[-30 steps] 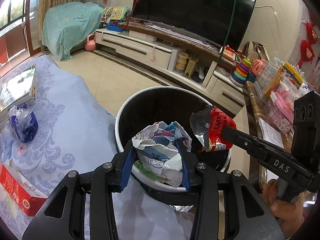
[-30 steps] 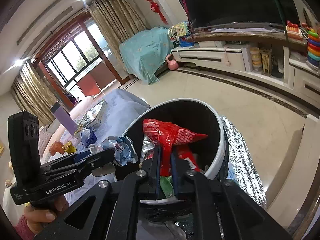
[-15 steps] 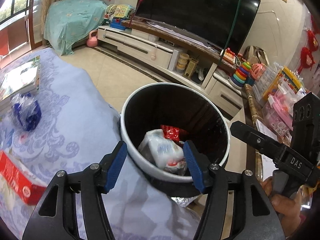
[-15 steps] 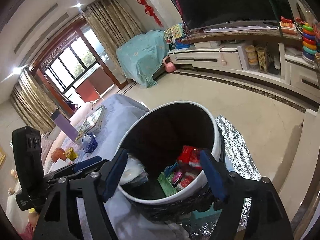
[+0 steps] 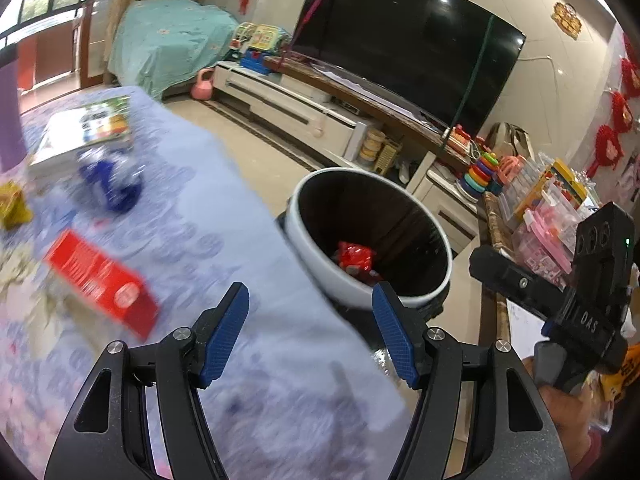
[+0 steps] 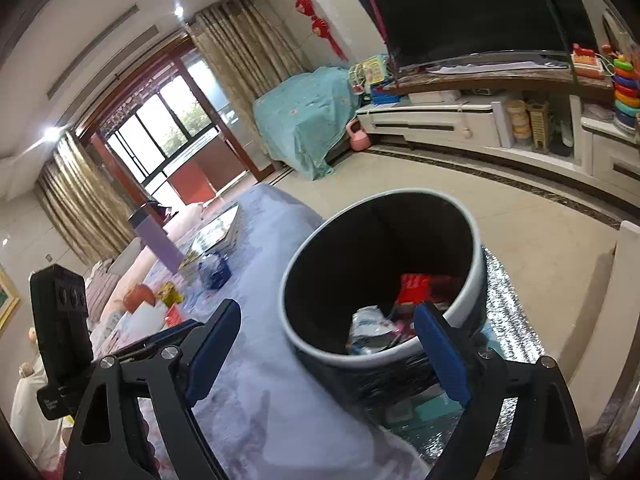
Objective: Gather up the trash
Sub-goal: 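Withdraw both open tools from the bin back over the table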
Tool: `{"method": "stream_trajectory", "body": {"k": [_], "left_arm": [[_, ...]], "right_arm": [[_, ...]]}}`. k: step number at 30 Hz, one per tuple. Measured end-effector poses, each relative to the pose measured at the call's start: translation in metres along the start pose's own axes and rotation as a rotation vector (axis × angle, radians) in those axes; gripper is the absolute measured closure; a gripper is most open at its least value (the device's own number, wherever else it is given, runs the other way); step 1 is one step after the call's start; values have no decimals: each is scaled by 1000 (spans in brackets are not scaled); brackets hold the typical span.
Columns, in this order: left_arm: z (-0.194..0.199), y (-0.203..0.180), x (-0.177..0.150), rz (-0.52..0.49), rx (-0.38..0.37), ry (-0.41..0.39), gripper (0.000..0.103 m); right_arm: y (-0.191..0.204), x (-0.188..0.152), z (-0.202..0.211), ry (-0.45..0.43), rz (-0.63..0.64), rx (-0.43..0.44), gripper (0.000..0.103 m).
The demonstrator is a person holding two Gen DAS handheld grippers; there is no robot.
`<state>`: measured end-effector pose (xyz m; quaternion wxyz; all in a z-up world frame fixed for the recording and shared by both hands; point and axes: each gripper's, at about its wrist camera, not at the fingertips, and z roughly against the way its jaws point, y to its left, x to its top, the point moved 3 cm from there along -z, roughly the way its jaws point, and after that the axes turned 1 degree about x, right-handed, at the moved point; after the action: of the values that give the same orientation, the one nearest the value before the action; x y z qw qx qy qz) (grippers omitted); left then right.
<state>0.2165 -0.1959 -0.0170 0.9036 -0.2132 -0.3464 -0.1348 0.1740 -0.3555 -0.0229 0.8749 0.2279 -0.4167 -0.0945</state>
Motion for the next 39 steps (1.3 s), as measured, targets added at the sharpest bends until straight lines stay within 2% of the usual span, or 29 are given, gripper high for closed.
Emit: {"method": "stream_trajectory", "body": {"k": [9,26,32,39], "left_arm": [[36,55,-35,83,60,-2,38],[91,145,-77,220,221,-41,37],[98,170,-85,267,254,-42,37],[105,191,-86,293,283,-48,34]], "right_arm": [[35,-23,-18,50,39,56,11],[113,-70,-63,176,133,204,7],[130,-76,-71,204,174,230,7],[146,-81,-83,229,243,223,7]]}}
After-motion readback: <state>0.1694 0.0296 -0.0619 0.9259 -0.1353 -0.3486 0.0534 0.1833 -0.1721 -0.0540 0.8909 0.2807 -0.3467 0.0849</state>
